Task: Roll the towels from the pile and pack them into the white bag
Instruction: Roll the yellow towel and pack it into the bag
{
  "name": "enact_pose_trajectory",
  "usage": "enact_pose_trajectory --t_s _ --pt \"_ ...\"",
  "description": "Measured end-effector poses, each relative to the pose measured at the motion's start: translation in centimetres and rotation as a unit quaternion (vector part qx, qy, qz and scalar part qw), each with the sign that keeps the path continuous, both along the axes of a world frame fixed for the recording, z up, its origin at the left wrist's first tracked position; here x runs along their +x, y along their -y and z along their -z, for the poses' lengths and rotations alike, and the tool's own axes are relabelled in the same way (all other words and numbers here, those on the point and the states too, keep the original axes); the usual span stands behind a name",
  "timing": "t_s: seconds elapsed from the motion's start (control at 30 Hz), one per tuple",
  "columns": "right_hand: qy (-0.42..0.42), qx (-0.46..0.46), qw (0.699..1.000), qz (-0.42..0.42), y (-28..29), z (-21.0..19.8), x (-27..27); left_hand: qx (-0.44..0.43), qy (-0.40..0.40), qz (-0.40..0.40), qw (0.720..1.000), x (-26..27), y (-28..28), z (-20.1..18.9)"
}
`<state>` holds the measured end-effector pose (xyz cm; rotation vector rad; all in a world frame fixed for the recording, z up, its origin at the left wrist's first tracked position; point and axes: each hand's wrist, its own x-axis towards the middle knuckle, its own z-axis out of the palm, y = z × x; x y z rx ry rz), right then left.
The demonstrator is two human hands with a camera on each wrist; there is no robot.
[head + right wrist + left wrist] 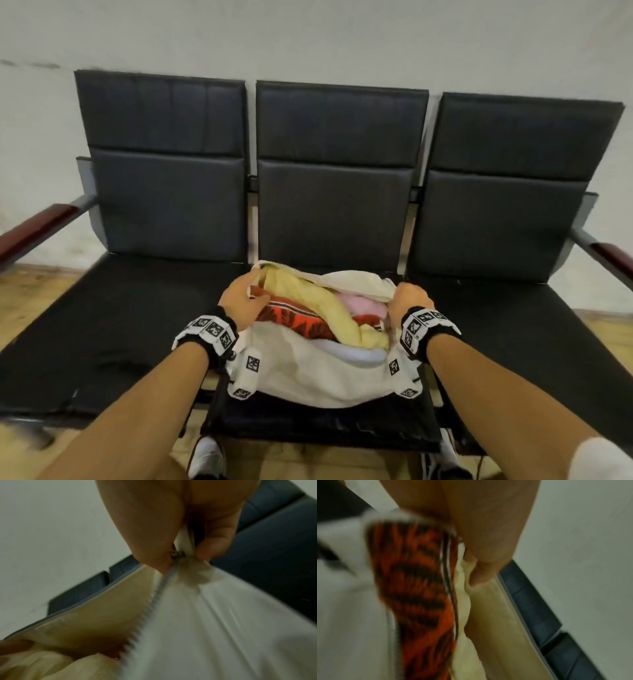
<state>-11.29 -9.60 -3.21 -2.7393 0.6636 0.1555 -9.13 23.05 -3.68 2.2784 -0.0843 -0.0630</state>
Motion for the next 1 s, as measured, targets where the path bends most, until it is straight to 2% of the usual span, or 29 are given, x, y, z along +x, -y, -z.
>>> enact_pose_trajectory --t_s 0.13,0.2,0.27,0.4,0.53,0.73,1.0 --pt "-0.02 -0.032 0.998 -0.047 -1.9 -0.9 0.4 -0.099 -0.002 -0.091 0.991 0.0 -1.9 1.1" --pt "0.003 -0.058 0.994 -0.09 -4.0 -2.0 0.7 -0.096 0.013 -0.136 0.986 -0.2 -2.7 1.6" --pt "0.056 -0.063 0.985 -0.15 -6.7 -2.7 0.9 -0.054 0.001 -0.157 0.986 -0.7 -3.6 2.0" --pt "0.094 0.016 0.949 -0.3 -12.4 -2.7 0.8 -0.03 -0.087 -0.12 0.989 -1.6 -4.6 3.8" --pt "0.127 0.041 0.904 -0.406 -16.6 -1.6 0.4 -0.042 -0.1 -0.065 0.992 -2.2 -4.5 5.2" --pt "0.101 -0.061 0.874 -0.47 -18.9 1.6 0.1 -0.096 -0.079 -0.091 0.988 -2.3 -3.8 5.6" --pt "0.02 -0.108 0.872 -0.478 -18.6 -0.8 1.5 -0.058 -0.036 -0.07 0.995 -2.1 -5.0 3.2"
